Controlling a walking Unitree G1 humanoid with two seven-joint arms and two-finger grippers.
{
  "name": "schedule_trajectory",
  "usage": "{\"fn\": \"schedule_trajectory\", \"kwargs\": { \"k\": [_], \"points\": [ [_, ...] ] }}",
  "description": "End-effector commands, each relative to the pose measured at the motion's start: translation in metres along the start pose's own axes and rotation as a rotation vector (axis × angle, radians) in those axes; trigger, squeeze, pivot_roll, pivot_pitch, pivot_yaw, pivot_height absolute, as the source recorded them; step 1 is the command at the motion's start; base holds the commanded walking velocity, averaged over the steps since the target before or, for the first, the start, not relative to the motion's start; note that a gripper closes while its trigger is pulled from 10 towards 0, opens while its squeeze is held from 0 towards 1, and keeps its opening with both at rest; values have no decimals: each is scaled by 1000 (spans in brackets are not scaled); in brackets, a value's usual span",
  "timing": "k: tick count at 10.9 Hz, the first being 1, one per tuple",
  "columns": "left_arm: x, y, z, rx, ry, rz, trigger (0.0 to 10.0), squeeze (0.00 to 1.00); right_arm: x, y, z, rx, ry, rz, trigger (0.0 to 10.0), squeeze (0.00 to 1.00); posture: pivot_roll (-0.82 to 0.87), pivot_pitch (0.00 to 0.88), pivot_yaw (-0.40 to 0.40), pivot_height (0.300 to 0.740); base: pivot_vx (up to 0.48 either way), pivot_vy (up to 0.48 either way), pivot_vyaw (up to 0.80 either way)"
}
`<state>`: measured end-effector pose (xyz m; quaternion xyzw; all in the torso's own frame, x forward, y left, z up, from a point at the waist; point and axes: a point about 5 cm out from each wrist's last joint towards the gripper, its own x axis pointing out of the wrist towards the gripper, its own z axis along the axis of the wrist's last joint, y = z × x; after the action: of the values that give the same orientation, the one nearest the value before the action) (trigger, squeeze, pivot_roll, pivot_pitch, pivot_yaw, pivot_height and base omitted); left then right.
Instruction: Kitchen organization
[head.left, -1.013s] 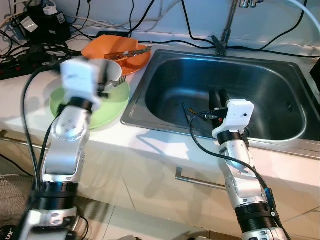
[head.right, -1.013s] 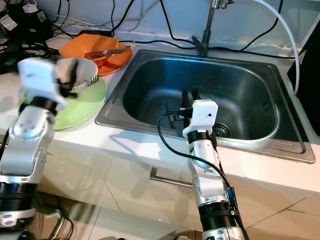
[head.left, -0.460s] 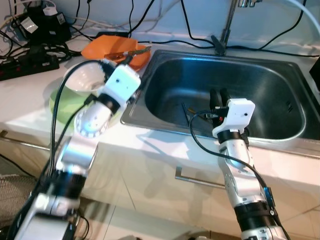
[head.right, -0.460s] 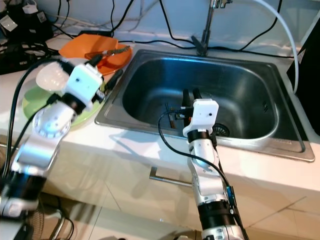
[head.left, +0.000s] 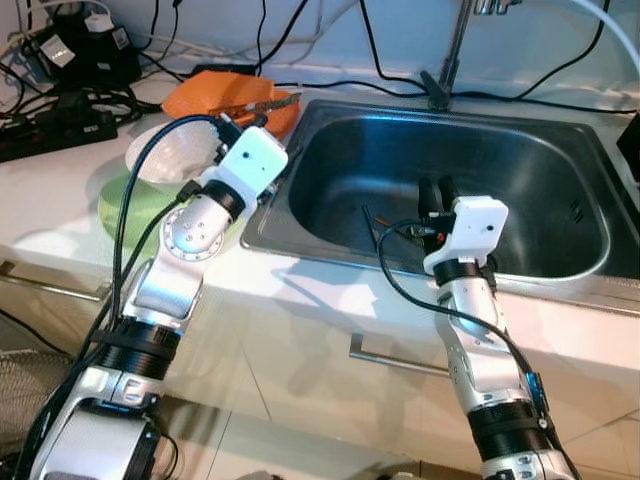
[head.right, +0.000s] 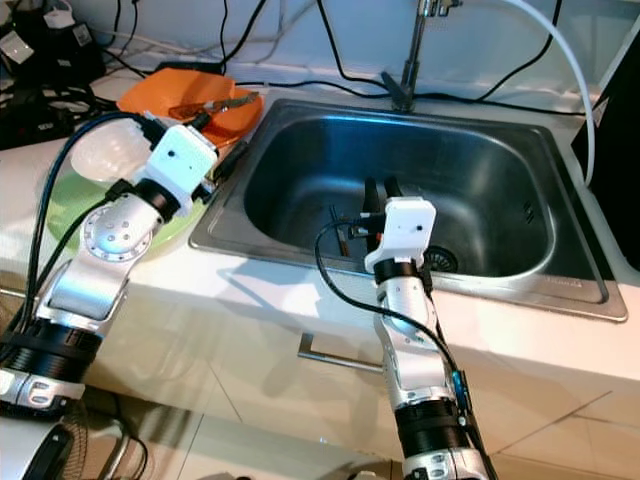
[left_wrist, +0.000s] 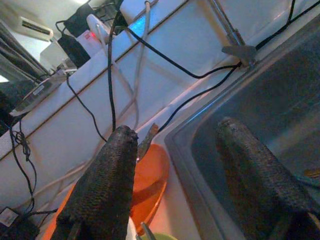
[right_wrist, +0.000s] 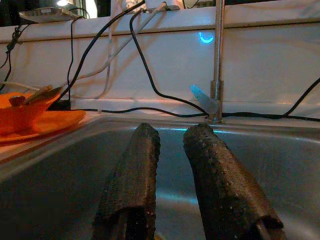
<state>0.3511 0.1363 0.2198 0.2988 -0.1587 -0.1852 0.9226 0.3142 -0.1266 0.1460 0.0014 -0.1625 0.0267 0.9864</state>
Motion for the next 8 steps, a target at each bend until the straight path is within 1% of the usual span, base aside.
{"fn": "schedule_trajectory", "kwargs": {
  "k": [1,2,3,4,6,7,8],
  "points": [
    [0,6,0,4,8,20,10000,0,-6,-6,-14,-6,66,-20,10000,0,26,38,71,740,0,0,0],
    [-2,8,-1,1,13,30,10000,0,-6,-5,-14,-4,66,-18,10000,0,29,38,71,740,0,0,0],
    [-7,15,-4,-8,20,71,10000,0,-7,-4,-14,-3,67,-16,10000,0,27,41,72,740,0,0,0],
    [-8,17,-3,-16,13,83,10000,0,-7,-5,-14,-3,67,-17,10000,0,27,41,72,740,0,0,0],
    [-12,18,-3,-22,17,97,10000,0,-7,-5,-15,-3,68,-18,10000,0,32,40,69,740,0,0,0],
    [-14,14,-11,-27,54,80,10000,0,-6,-4,-15,-2,70,-15,10000,0,33,39,69,740,0,0,0],
    [-14,13,-13,-27,62,71,10000,0,-6,-4,-15,-2,70,-14,10000,0,32,37,69,740,0,0,0]
  ]
}}
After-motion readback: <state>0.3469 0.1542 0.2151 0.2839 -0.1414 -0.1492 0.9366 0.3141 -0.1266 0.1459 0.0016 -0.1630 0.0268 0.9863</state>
